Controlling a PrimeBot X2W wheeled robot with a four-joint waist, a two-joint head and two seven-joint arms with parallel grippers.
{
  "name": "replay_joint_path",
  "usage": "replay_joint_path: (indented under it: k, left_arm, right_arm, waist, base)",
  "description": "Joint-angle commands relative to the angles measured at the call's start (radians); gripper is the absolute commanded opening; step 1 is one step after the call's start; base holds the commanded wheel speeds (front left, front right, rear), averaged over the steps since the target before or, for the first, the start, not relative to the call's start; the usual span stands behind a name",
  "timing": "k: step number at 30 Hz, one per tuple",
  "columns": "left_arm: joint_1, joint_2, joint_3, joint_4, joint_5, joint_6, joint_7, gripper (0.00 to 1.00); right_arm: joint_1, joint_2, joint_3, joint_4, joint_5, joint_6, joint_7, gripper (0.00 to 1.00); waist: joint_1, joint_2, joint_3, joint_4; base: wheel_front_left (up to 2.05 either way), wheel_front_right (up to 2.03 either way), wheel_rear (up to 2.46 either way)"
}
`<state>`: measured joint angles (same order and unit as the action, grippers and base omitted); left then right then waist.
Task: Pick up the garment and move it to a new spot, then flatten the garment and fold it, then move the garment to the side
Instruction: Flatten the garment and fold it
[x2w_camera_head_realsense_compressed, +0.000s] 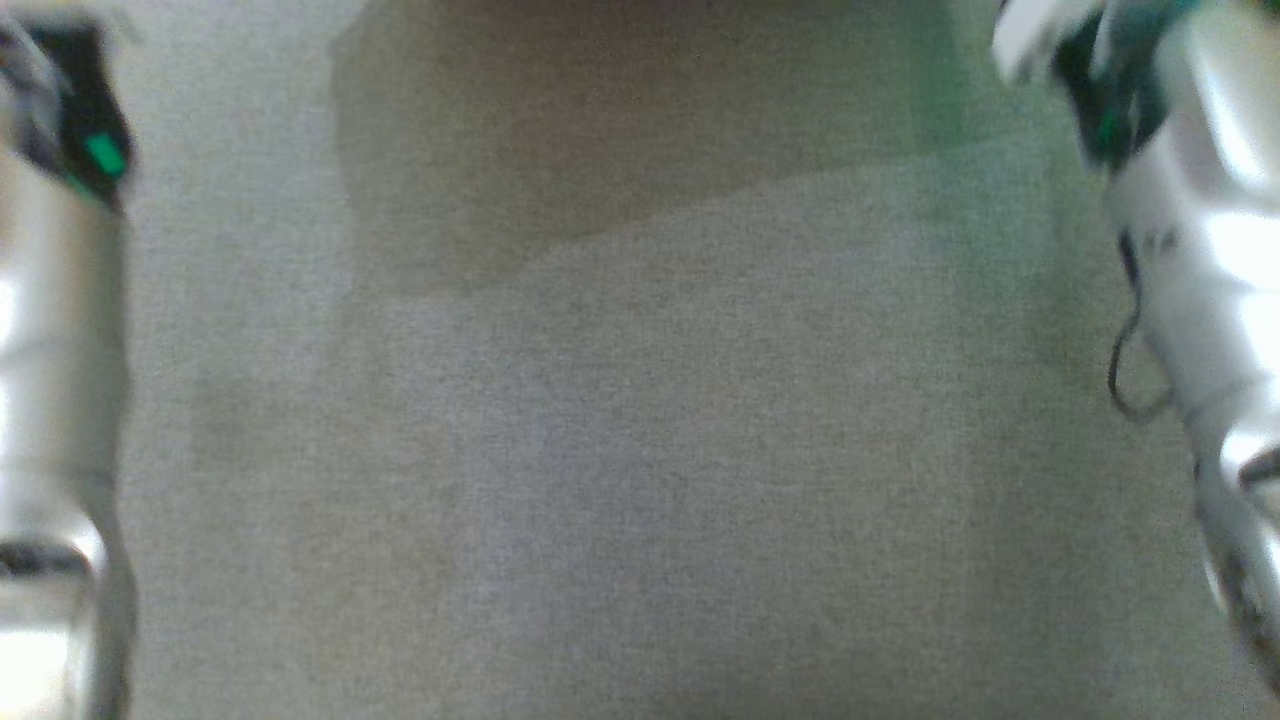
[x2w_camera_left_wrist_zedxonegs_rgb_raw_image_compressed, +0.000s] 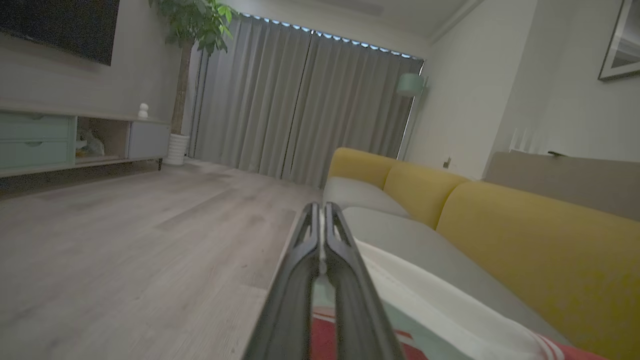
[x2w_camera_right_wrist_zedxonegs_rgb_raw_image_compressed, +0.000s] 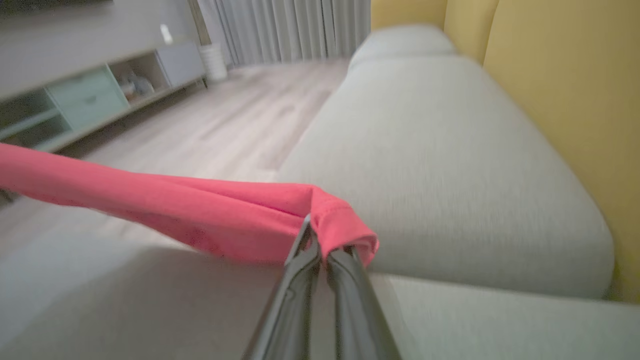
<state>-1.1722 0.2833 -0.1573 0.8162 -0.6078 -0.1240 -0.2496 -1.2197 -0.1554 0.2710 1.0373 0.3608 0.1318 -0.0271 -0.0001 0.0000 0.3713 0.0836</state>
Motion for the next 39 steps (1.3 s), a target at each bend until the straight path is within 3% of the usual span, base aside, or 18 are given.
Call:
replay_joint_path:
  k: [1,6,12,17,22,30,39]
  left_arm:
    - [0.048,0.052,-0.002,-0.019,-0.015,-0.002,-0.01,0.0]
    - [0.25,0.079,-0.14,-0.062,-0.02,-0.006,0.02,0.0]
    - [0.456,0.173,-0.272,-0.204,-0.076,-0.006,0.095,0.0]
    - [0.584,0.257,-0.333,-0.344,-0.13,-0.007,0.175,0.0]
    - [0.675,0.307,-0.343,-0.452,-0.165,-0.004,0.225,0.0]
    - [0.861,0.38,-0.336,-0.683,-0.25,0.057,0.335,0.0]
    - [1.01,0.444,-0.308,-0.934,-0.305,0.167,0.403,0.0]
  right_arm:
    - [0.052,-0.021,0.055,-0.017,0.036,-0.001,0.041,0.0]
    - [0.183,-0.104,0.212,-0.057,0.133,-0.001,0.165,0.0]
    - [0.312,-0.22,0.361,-0.16,0.257,-0.001,0.295,0.0]
    - [0.404,-0.312,0.464,-0.256,0.34,-0.001,0.357,0.0]
    - [0.47,-0.364,0.512,-0.316,0.409,-0.001,0.394,0.0]
    - [0.59,-0.435,0.565,-0.415,0.532,-0.001,0.46,0.0]
    - [0.687,-0.484,0.535,-0.526,0.605,-0.001,0.469,0.0]
  waist:
    - [0.0001,0.0,-0.038,0.017]
    - [0.0001,0.0,-0.103,0.034]
    - [0.0001,0.0,-0.179,0.047]
    - [0.0001,0.0,-0.237,0.053]
    - [0.0001,0.0,-0.286,0.053]
    - [0.0001,0.0,-0.382,0.038]
    - [0.0001,0.0,-0.409,0.019]
  base:
    - [0.0,0.0,0.0]
    - [0.0,0.0,0.0]
    - [0.0,0.0,0.0]
    - [0.0,0.0,0.0]
    - [0.0,0.0,0.0]
    - [0.0,0.0,0.0]
    - [0.0,0.0,0.0]
